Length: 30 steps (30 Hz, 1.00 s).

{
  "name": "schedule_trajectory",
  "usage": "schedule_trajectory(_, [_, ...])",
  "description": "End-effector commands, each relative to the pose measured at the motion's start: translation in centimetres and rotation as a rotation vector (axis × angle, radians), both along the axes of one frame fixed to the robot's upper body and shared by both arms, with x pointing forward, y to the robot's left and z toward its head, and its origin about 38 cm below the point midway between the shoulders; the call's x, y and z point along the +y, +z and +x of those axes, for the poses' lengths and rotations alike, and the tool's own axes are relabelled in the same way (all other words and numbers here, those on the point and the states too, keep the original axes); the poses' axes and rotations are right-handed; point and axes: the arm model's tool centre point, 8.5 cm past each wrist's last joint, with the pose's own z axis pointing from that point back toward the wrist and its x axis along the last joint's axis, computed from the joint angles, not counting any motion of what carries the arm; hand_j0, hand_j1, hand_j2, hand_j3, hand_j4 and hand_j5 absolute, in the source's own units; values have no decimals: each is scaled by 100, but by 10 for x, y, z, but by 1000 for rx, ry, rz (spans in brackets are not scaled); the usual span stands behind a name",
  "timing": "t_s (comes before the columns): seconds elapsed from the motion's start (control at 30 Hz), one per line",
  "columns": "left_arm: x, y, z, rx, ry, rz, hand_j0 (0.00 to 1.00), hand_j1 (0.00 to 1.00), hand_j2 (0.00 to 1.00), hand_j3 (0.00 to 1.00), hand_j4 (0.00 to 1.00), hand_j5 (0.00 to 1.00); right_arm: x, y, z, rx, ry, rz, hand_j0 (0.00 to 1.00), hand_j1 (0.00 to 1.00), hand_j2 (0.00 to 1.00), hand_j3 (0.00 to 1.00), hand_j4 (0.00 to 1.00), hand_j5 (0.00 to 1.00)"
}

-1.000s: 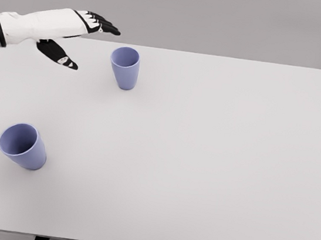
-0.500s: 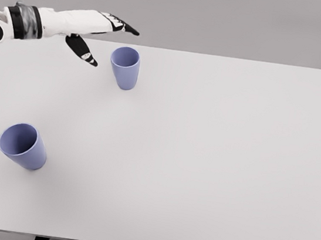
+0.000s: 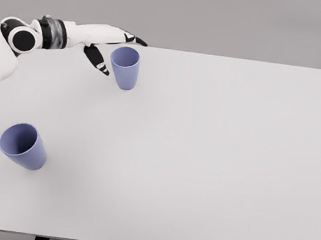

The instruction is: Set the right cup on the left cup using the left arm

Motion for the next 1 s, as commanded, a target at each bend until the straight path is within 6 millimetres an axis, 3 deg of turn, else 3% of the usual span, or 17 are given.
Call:
schedule_trajectory(0.0, [-6, -2, 1, 5, 0, -7, 100, 100, 100, 100, 100, 100, 0, 0, 0, 0, 1, 1, 100, 100, 100, 100, 100, 100])
schedule_trajectory(0.7, [5, -6, 5, 5, 33, 28, 100, 100, 100, 100, 100, 100, 0, 0, 0, 0, 1, 1, 100, 100, 100, 100, 100, 100])
schedule_trajectory(0.97, [-12, -12, 7, 5, 11, 65, 100, 100, 100, 100, 100, 100, 0, 0, 0, 0, 1, 1, 100, 100, 100, 100, 100, 100])
